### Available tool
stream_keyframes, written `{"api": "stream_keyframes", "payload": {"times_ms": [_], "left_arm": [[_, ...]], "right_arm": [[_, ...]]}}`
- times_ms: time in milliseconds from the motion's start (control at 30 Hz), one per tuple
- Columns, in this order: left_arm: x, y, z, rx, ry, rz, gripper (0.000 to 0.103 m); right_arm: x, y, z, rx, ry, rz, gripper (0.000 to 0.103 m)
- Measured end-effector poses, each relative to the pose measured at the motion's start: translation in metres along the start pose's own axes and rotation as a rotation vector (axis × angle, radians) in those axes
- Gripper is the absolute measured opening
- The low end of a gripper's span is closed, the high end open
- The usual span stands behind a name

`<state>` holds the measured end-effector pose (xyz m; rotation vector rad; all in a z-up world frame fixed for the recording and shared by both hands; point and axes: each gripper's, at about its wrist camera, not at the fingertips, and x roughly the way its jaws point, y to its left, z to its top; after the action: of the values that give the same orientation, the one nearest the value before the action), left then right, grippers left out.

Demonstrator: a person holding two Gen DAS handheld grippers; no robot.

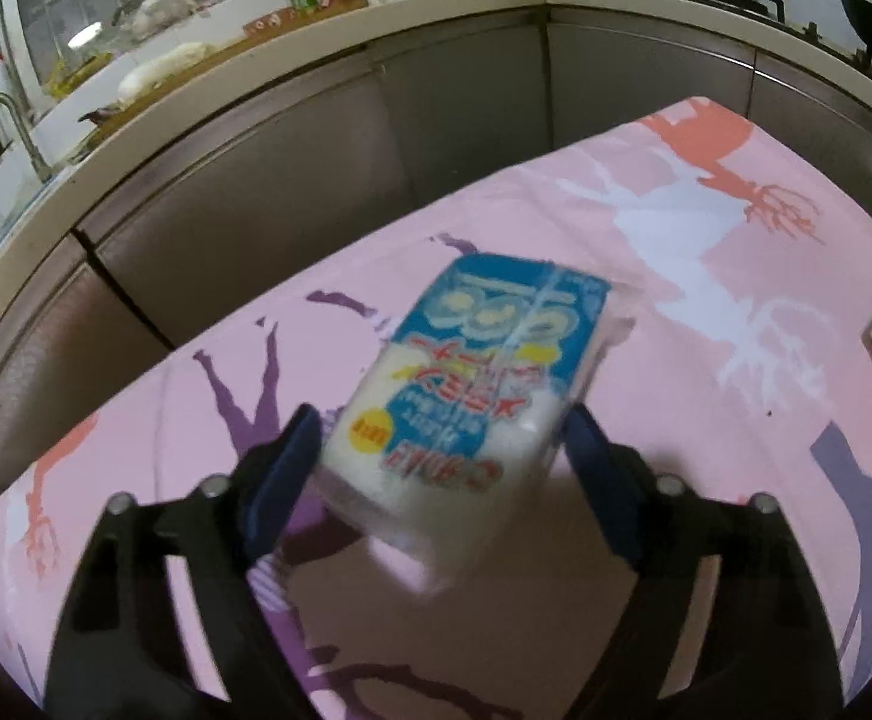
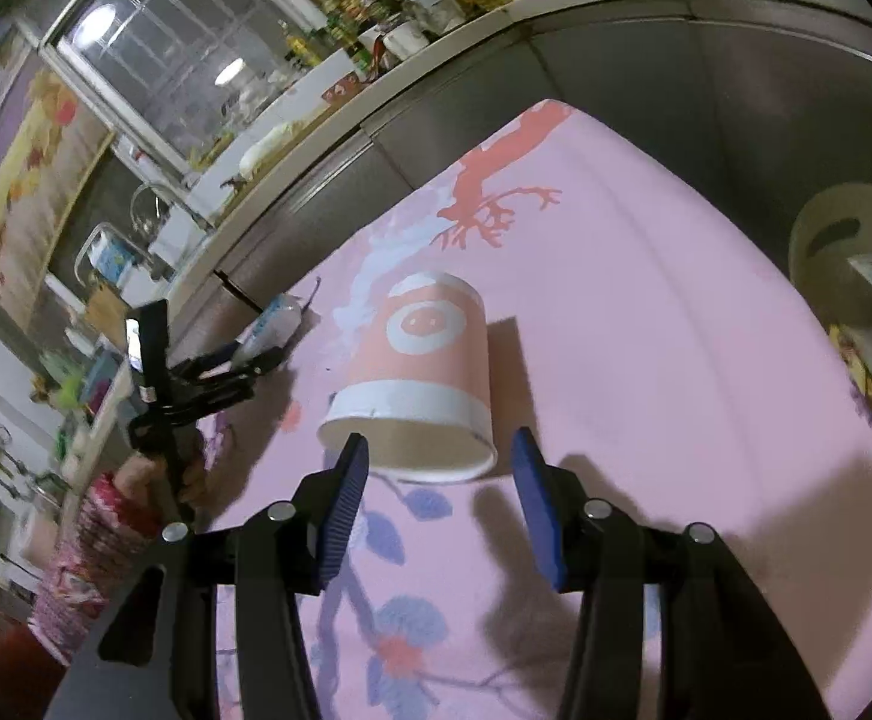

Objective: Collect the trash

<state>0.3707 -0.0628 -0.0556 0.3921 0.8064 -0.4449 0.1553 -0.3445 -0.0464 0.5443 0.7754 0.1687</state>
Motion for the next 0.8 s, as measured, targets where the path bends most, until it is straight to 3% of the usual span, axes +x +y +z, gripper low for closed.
{"api": "stream_keyframes", "payload": {"times_ms": [67,167,200,500,600,800], "left_arm": [[-0.005,0.0,-0.001,-0.018,0.004,-0.022,0.068],[-0.018,-0.004,-0.009,-0.07,0.015,-0.073,0.067],[-0.026,-0.009,-0.014,-0.088,0.014,-0.097,0.066],[-0.108,-0.068,-0.077,-0.251,-0.023,-0.301,0.067],[-0.128,-0.084,-0.097,-0.293,-0.031,-0.287,0.067],[-0.156,-0.108,-0.132,-0.312,-0.021,-0.175,0.067]], "right_arm": [[0.006,0.004,0.0,-0.042,-0.01,-0.023,0.045],[0.014,0.009,0.002,-0.075,-0.014,-0.037,0.011],[0.014,0.009,0.003,-0.073,-0.016,-0.036,0.004],[-0.018,0.016,-0.024,-0.022,-0.047,0.034,0.0],[-0.032,0.019,-0.045,-0.019,-0.047,0.032,0.0],[-0.04,0.027,-0.081,-0.023,-0.014,0.044,0.0]]}}
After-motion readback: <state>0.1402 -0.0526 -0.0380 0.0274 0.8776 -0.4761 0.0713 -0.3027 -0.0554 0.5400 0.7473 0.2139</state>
